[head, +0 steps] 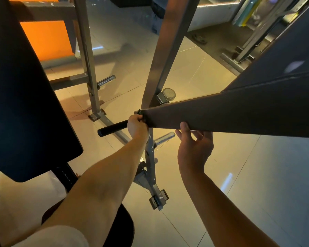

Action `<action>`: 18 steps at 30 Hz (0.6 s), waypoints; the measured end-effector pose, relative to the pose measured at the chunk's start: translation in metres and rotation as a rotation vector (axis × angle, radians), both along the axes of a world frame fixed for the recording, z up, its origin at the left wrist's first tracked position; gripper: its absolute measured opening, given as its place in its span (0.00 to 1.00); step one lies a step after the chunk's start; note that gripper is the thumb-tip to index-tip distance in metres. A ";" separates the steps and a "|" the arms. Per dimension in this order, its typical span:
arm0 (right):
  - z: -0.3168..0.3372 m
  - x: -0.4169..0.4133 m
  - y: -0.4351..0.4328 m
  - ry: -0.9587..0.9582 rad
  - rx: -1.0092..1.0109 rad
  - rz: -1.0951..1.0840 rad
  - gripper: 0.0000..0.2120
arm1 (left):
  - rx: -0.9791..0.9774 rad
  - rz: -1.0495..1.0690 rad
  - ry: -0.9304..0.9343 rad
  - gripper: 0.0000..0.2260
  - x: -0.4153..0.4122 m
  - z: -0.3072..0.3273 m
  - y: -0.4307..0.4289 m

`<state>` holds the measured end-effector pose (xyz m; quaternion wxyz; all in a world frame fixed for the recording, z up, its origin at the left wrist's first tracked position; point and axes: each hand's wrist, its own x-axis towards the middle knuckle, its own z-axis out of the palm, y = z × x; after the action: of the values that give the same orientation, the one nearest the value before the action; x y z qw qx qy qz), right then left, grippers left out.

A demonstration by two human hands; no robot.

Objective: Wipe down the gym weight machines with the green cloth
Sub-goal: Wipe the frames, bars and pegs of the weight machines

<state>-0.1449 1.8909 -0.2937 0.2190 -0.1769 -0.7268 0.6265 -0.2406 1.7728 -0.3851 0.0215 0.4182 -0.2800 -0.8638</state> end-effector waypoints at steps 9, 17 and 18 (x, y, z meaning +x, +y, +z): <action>0.002 0.000 -0.002 0.003 -0.011 -0.020 0.18 | -0.283 -0.150 0.151 0.09 0.051 0.004 0.042; 0.001 0.000 0.004 -0.018 -0.007 0.012 0.18 | -0.276 -0.132 -0.066 0.10 0.008 0.004 0.006; 0.002 0.000 0.004 -0.018 -0.006 0.012 0.18 | -0.197 -0.074 -0.063 0.10 0.013 0.006 0.008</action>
<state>-0.1449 1.8946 -0.2921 0.2080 -0.1788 -0.7279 0.6284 -0.2276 1.7803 -0.3787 0.0220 0.4303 -0.3793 -0.8188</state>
